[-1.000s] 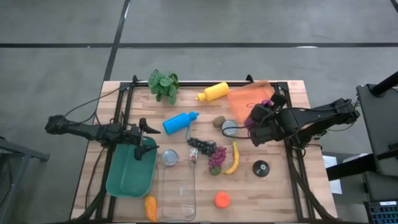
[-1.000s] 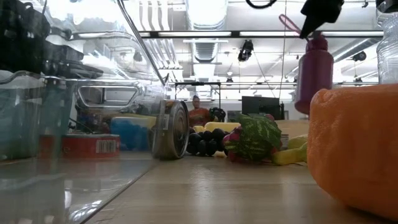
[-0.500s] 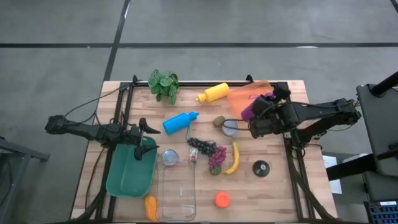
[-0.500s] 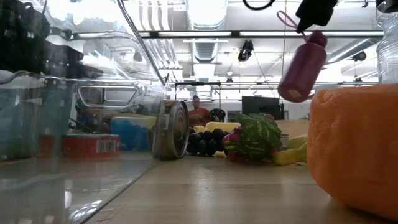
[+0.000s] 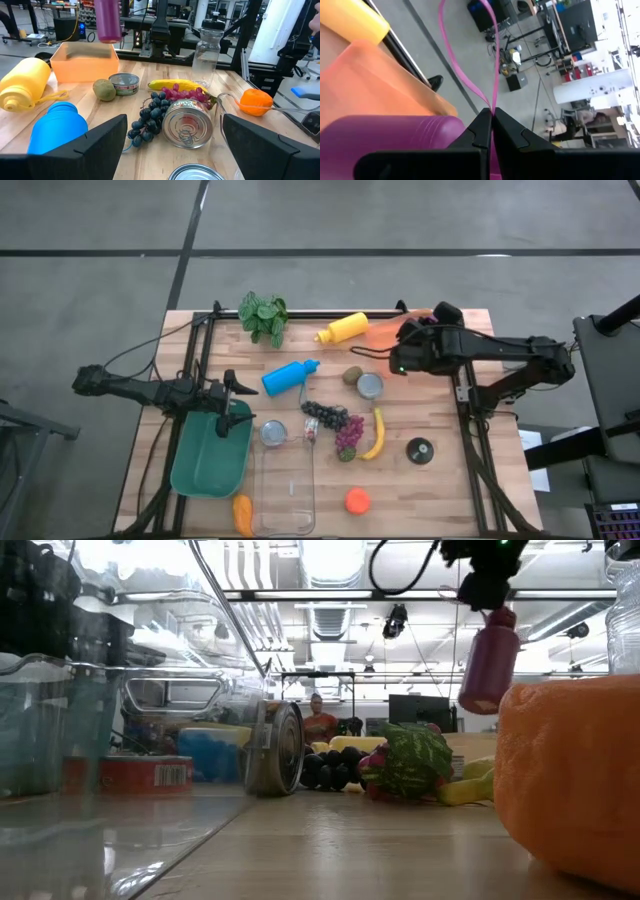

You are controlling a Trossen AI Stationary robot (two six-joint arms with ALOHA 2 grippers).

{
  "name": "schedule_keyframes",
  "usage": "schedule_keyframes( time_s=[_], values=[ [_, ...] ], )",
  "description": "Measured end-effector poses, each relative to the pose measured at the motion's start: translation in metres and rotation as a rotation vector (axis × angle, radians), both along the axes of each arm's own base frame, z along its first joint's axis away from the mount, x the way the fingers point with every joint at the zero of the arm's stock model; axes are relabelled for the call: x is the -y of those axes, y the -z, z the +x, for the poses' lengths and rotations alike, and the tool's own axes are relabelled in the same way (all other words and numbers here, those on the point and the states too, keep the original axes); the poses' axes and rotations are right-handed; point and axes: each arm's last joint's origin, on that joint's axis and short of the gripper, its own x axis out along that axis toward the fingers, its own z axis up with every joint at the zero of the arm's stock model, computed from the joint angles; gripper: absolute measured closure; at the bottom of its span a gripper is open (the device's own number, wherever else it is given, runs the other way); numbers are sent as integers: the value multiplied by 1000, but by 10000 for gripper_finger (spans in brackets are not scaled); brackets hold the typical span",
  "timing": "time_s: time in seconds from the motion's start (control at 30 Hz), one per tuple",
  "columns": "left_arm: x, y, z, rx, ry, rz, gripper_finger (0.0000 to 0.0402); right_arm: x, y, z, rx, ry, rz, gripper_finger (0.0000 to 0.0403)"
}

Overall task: Pick & Place Food Item
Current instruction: Put the purple tumbler into the orange bin

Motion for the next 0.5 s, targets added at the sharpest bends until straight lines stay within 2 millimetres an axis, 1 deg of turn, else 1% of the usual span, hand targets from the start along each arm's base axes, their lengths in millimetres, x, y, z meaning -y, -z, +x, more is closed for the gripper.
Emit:
schedule_keyframes(
  time_s=[0.17,0.33,0.43,0.5],
  values=[
    [0,0,0,-1,0,0,66,9,4,13,-24,-19,-6,394],
    [0,0,0,0,0,0,66,16,7,18,-40,-21,-11,394],
    [0,0,0,0,0,0,66,20,9,20,-80,-26,-12,394],
    [0,0,0,0,0,0,66,26,9,20,-88,-12,-17,394]
  ],
)
